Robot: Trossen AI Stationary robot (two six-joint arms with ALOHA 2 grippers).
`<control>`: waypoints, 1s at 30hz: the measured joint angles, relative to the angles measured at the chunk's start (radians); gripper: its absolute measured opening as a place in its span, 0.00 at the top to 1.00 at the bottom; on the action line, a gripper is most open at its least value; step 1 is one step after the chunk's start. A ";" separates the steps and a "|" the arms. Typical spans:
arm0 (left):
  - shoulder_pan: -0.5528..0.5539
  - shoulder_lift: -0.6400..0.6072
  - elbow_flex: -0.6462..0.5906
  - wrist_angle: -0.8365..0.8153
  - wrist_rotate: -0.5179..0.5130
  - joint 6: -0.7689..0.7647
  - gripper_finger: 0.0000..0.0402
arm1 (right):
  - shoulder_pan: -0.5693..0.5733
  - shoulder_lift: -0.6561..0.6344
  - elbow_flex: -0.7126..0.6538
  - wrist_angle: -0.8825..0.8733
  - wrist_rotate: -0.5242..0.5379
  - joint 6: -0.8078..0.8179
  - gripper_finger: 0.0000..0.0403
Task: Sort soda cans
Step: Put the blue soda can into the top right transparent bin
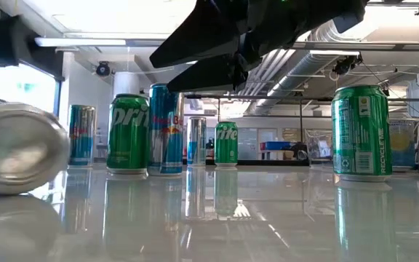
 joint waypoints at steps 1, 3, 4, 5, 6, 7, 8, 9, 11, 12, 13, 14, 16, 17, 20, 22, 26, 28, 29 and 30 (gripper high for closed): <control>-0.004 0.004 0.037 -0.108 0.038 -0.036 0.37 | -0.001 0.000 0.000 -0.002 -0.001 -0.004 0.25; -0.011 0.016 0.094 -0.264 0.109 -0.076 0.37 | -0.006 0.000 0.000 -0.006 -0.001 -0.017 0.25; -0.012 0.021 0.108 -0.300 0.148 -0.077 0.37 | -0.008 0.000 0.000 -0.006 -0.001 -0.023 0.25; -0.012 0.028 0.111 -0.311 0.184 -0.077 0.37 | -0.012 0.000 0.000 -0.005 -0.001 -0.029 0.25; -0.007 0.037 0.108 -0.314 0.217 -0.076 0.37 | -0.016 0.000 0.000 -0.001 -0.002 -0.033 0.25; -0.002 0.049 0.097 -0.310 0.246 -0.074 0.37 | -0.018 0.000 0.000 0.002 -0.002 -0.038 0.25; 0.006 0.065 0.090 -0.318 0.261 -0.071 0.37 | -0.022 -0.001 0.000 0.002 -0.001 -0.045 0.25; 0.013 0.085 0.084 -0.320 0.260 -0.070 0.37 | -0.024 -0.001 0.000 0.002 -0.002 -0.051 0.25; 0.028 0.124 0.083 -0.318 0.237 -0.052 0.37 | -0.028 -0.001 0.000 0.002 -0.002 -0.060 0.25; 0.038 0.142 0.086 -0.307 0.222 -0.041 0.37 | -0.028 -0.001 -0.001 0.001 -0.002 -0.064 0.25; 0.046 0.161 0.088 -0.294 0.202 -0.023 0.37 | -0.029 -0.002 -0.001 0.002 -0.001 -0.065 0.25; 0.055 0.176 0.088 -0.268 0.173 -0.005 0.37 | -0.029 -0.006 -0.001 -0.001 -0.002 -0.070 0.25; 0.073 0.195 0.089 -0.209 0.116 0.019 0.37 | -0.028 -0.014 -0.002 0.005 -0.005 -0.080 0.25; 0.081 0.200 0.094 -0.188 0.079 0.034 0.37 | -0.028 -0.023 -0.002 0.000 -0.007 -0.092 0.25; 0.099 0.197 0.123 -0.191 0.015 0.094 0.37 | -0.028 -0.041 -0.002 0.009 -0.034 -0.121 0.25; 0.108 0.185 0.153 -0.180 -0.012 0.115 0.37 | -0.028 -0.043 0.003 0.018 -0.079 -0.124 0.25; 0.112 0.172 0.169 -0.193 0.007 0.090 0.37 | -0.030 -0.036 0.048 -0.004 -0.172 -0.098 0.25; 0.106 0.161 0.170 -0.229 0.057 0.053 0.37 | -0.033 -0.031 0.076 -0.050 -0.203 -0.104 0.25; 0.101 0.159 0.170 -0.247 0.093 0.028 0.37 | -0.034 -0.026 0.091 -0.074 -0.214 -0.106 0.25; 0.092 0.159 0.171 -0.273 0.124 -0.001 0.37 | -0.037 -0.020 0.110 -0.091 -0.223 -0.106 0.25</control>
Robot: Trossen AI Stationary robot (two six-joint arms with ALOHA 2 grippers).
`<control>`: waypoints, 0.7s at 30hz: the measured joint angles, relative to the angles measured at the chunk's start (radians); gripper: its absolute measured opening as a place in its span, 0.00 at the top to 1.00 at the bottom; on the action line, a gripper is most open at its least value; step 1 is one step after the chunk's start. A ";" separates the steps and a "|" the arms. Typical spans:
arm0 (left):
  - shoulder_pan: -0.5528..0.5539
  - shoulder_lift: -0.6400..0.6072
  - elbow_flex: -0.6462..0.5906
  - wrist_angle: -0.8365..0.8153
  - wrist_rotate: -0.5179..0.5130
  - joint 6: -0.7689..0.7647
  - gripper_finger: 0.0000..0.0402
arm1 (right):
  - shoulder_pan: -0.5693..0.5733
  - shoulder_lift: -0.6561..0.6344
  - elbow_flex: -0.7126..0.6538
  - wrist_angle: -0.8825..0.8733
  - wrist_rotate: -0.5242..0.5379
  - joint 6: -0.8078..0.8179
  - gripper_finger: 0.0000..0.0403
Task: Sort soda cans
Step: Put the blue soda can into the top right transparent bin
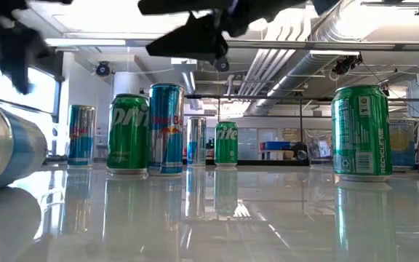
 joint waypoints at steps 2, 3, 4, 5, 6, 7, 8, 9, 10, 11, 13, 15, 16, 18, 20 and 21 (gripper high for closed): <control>-0.019 0.000 -0.002 -0.070 0.044 -0.058 0.37 | -0.005 0.009 0.037 -0.043 -0.009 0.000 0.25; -0.029 -0.001 -0.004 -0.087 0.056 -0.087 0.37 | -0.008 0.015 0.055 -0.064 -0.010 -0.005 0.25; -0.039 -0.001 -0.005 -0.097 0.065 -0.109 0.37 | -0.010 0.022 0.073 -0.079 -0.010 -0.018 0.25; -0.049 0.000 -0.007 -0.117 0.065 -0.124 0.37 | -0.012 0.029 0.086 -0.092 -0.010 -0.031 0.25; -0.058 0.002 -0.009 -0.130 0.055 -0.128 0.37 | -0.012 0.034 0.094 -0.107 -0.009 -0.043 0.25; -0.064 0.006 -0.009 -0.125 0.039 -0.128 0.37 | -0.012 0.039 0.100 -0.121 -0.010 -0.052 0.25; -0.067 0.008 -0.008 -0.111 0.025 -0.128 0.37 | -0.011 0.041 0.104 -0.126 -0.010 -0.058 0.25; -0.067 0.008 -0.008 -0.112 0.015 -0.127 0.36 | -0.011 0.041 0.105 -0.133 -0.012 -0.060 0.25; -0.063 0.007 -0.008 -0.121 0.009 -0.122 0.36 | -0.010 0.041 0.105 -0.142 -0.013 -0.057 0.25; -0.059 0.007 -0.008 -0.121 0.001 -0.117 0.35 | -0.009 0.040 0.106 -0.147 -0.013 -0.047 0.25; -0.053 0.007 -0.014 -0.108 -0.022 -0.112 0.33 | -0.010 0.041 0.106 -0.160 -0.020 -0.025 0.25; -0.048 0.006 -0.044 -0.067 -0.027 -0.117 0.30 | -0.012 0.050 0.106 -0.155 -0.062 0.004 0.25; -0.046 0.006 -0.066 -0.028 -0.023 -0.125 0.29 | -0.015 0.055 0.106 -0.157 -0.081 0.026 0.25; -0.042 0.007 -0.113 0.040 -0.018 -0.147 0.28 | -0.018 0.070 0.106 -0.162 -0.096 0.067 0.25; -0.041 0.007 -0.156 0.110 -0.019 -0.172 0.28 | -0.018 0.084 0.106 -0.173 -0.088 0.089 0.25; -0.041 0.007 -0.172 0.135 -0.022 -0.185 0.28 | -0.018 0.090 0.106 -0.175 -0.081 0.100 0.25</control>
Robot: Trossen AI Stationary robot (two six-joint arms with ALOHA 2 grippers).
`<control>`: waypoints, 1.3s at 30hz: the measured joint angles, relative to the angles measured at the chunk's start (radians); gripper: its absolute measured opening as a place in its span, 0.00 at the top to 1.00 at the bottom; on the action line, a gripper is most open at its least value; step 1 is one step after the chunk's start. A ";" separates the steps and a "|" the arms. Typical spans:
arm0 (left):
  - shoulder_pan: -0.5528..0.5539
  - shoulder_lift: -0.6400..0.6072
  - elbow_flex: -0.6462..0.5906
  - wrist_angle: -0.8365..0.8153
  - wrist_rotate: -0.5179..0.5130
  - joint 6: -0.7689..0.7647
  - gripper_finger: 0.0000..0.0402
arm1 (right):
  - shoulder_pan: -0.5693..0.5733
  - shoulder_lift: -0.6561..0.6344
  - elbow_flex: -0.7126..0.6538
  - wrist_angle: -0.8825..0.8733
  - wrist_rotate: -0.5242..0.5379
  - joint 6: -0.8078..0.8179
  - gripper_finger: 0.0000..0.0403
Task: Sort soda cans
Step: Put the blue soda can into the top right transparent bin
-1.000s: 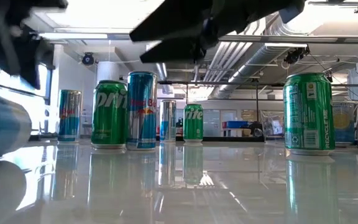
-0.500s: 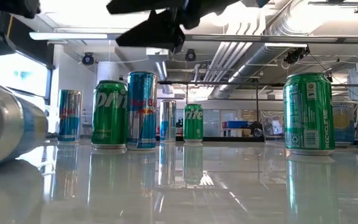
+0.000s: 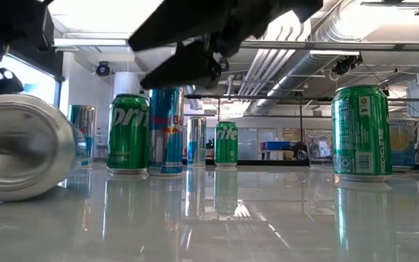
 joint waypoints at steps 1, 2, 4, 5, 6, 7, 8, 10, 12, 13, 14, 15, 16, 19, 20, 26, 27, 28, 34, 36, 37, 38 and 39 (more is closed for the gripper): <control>0.000 0.000 -0.012 0.020 -0.006 -0.010 0.28 | -0.002 0.008 0.000 0.000 0.005 0.007 0.25; 0.000 0.000 -0.024 0.047 -0.014 -0.019 0.28 | -0.004 0.016 0.000 0.001 0.006 0.019 0.25; 0.000 0.000 -0.044 0.095 -0.028 -0.034 0.28 | -0.010 0.035 0.000 -0.012 0.006 0.057 0.25; 0.000 0.000 -0.052 0.117 -0.035 -0.039 0.29 | -0.016 0.042 0.000 -0.019 0.013 0.101 0.25; 0.000 0.000 -0.057 0.129 -0.043 -0.039 0.29 | -0.025 0.047 0.000 -0.031 0.023 0.157 0.25; 0.000 0.002 -0.061 0.145 -0.053 -0.040 0.29 | -0.034 0.048 0.000 -0.047 0.025 0.197 0.25; 0.000 0.008 -0.061 0.154 -0.064 -0.040 0.29 | -0.042 0.048 0.000 -0.062 0.025 0.215 0.25; 0.000 0.021 -0.061 0.176 -0.093 -0.040 0.29 | -0.053 0.047 0.000 -0.090 0.030 0.240 0.25; 0.001 0.040 -0.061 0.214 -0.130 -0.034 0.29 | -0.057 0.047 0.000 -0.104 -0.007 0.255 0.25; 0.001 0.051 -0.061 0.239 -0.145 -0.023 0.29 | -0.058 0.047 0.000 -0.103 -0.033 0.269 0.25; 0.001 0.063 -0.061 0.259 -0.158 -0.014 0.29 | -0.058 0.047 0.000 -0.103 -0.055 0.274 0.24; 0.001 0.077 -0.061 0.280 -0.168 -0.009 0.29 | -0.058 0.047 0.000 -0.106 -0.067 0.279 0.23; 0.004 0.094 -0.061 0.306 -0.179 -0.003 0.29 | -0.058 0.047 0.000 -0.119 -0.077 0.287 0.22; 0.015 0.150 -0.061 0.382 -0.192 0.018 0.29 | -0.069 0.047 -0.002 -0.153 -0.137 0.299 0.18; 0.020 0.170 -0.061 0.413 -0.198 0.030 0.29 | -0.072 0.047 -0.002 -0.152 -0.143 0.304 0.17; 0.054 0.277 -0.061 0.562 -0.214 0.104 0.29 | -0.085 0.060 -0.002 -0.159 -0.104 0.357 0.16; 0.061 0.291 -0.061 0.585 -0.221 0.117 0.29 | -0.088 0.066 -0.002 -0.155 -0.108 0.367 0.16; 0.065 0.303 -0.061 0.606 -0.230 0.130 0.29 | -0.092 0.075 -0.002 -0.151 -0.113 0.382 0.16; 0.072 0.333 -0.061 0.644 -0.268 0.199 0.29 | -0.097 0.108 0.000 -0.089 -0.160 0.426 0.16; 0.070 0.333 -0.061 0.645 -0.271 0.202 0.29 | -0.099 0.108 0.000 -0.084 -0.175 0.431 0.16; 0.067 0.331 -0.061 0.645 -0.271 0.199 0.29 | -0.100 0.103 -0.001 -0.091 -0.179 0.432 0.16; 0.064 0.328 -0.061 0.645 -0.271 0.194 0.29 | -0.102 0.100 -0.001 -0.097 -0.181 0.429 0.16; 0.059 0.328 -0.061 0.643 -0.273 0.189 0.29 | -0.105 0.100 -0.001 -0.098 -0.188 0.427 0.16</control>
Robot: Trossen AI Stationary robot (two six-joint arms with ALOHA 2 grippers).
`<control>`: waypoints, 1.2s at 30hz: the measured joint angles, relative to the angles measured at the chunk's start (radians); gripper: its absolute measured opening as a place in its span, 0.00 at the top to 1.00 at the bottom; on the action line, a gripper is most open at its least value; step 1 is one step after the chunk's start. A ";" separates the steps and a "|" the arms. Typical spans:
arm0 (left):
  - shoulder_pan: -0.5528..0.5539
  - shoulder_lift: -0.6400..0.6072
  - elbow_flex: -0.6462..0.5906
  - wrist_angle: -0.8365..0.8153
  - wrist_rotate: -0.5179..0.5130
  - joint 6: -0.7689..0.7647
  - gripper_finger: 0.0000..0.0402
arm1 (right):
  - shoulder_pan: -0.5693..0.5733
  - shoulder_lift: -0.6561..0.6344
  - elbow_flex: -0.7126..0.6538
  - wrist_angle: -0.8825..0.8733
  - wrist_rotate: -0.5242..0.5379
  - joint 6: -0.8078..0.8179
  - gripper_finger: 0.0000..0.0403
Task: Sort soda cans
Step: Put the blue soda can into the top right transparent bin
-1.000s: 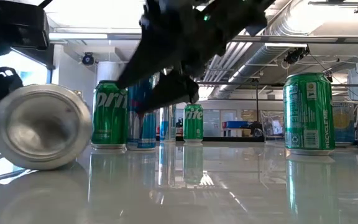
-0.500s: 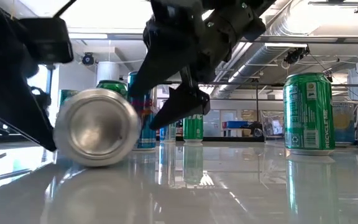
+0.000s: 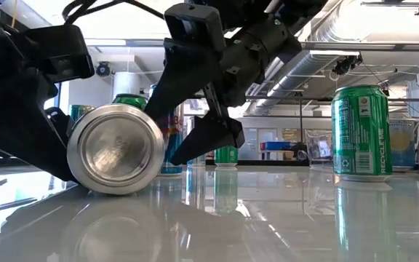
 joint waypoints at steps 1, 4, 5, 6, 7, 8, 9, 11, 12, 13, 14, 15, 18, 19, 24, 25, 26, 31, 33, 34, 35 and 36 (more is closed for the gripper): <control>-0.007 -0.002 0.001 -0.006 -0.007 -0.010 0.29 | -0.002 -0.001 0.000 0.000 -0.009 0.000 0.16; -0.021 -0.015 0.011 -0.070 -0.015 -0.074 0.29 | -0.009 -0.003 -0.001 -0.002 -0.017 0.001 0.16; -0.026 -0.020 0.011 -0.091 -0.022 -0.094 0.29 | -0.013 -0.003 -0.001 -0.002 -0.016 0.001 0.16; -0.032 -0.025 0.011 -0.112 -0.031 -0.112 0.29 | -0.015 -0.003 -0.001 -0.001 -0.016 0.001 0.16; -0.040 -0.026 0.011 -0.125 -0.040 -0.125 0.29 | -0.018 -0.003 -0.001 0.001 -0.017 0.001 0.16; -0.048 -0.027 0.011 -0.135 -0.048 -0.135 0.29 | -0.019 -0.003 -0.001 0.003 -0.021 0.001 0.16; -0.056 -0.028 0.011 -0.147 -0.058 -0.141 0.29 | -0.020 -0.003 -0.002 0.002 -0.024 0.003 0.16; -0.071 -0.029 0.011 -0.163 -0.076 -0.157 0.29 | -0.020 -0.003 -0.002 0.000 -0.031 0.005 0.16; -0.078 -0.029 0.011 -0.172 -0.084 -0.165 0.29 | -0.021 -0.003 -0.002 -0.001 -0.036 0.005 0.16; -0.084 -0.029 0.011 -0.184 -0.089 -0.176 0.29 | -0.024 -0.004 -0.002 -0.003 -0.042 0.005 0.16; -0.089 -0.029 0.011 -0.194 -0.093 -0.187 0.29 | -0.026 -0.009 -0.002 -0.007 -0.047 0.008 0.16; -0.095 -0.029 0.011 -0.203 -0.097 -0.201 0.29 | -0.028 -0.015 -0.003 -0.007 -0.049 0.016 0.16; -0.116 -0.030 0.011 -0.228 -0.122 -0.241 0.29 | -0.033 -0.042 -0.002 0.006 -0.064 0.023 0.16; -0.123 -0.030 0.011 -0.235 -0.136 -0.254 0.29 | -0.033 -0.047 -0.002 0.012 -0.070 0.025 0.16; -0.144 -0.029 0.011 -0.237 -0.224 -0.291 0.29 | -0.025 -0.030 -0.002 0.057 -0.053 0.113 0.16; -0.145 -0.029 0.011 -0.230 -0.241 -0.291 0.29 | -0.023 -0.023 -0.002 0.058 -0.038 0.137 0.16; -0.145 -0.029 0.011 -0.221 -0.256 -0.284 0.29 | -0.019 -0.014 -0.002 0.060 -0.030 0.161 0.16; -0.134 -0.025 0.010 -0.183 -0.291 -0.233 0.29 | -0.005 0.033 -0.002 0.148 -0.027 0.240 0.16; -0.124 -0.026 0.010 -0.157 -0.290 -0.205 0.29 | -0.003 0.054 -0.002 0.196 -0.024 0.269 0.16; -0.121 -0.023 0.010 -0.145 -0.287 -0.187 0.29 | -0.004 0.064 -0.002 0.215 -0.028 0.272 0.16; -0.118 -0.019 0.009 -0.130 -0.290 -0.171 0.29 | -0.004 0.070 -0.002 0.228 -0.028 0.282 0.16; -0.115 -0.019 0.009 -0.120 -0.289 -0.151 0.29 | -0.005 0.077 -0.002 0.236 -0.031 0.292 0.16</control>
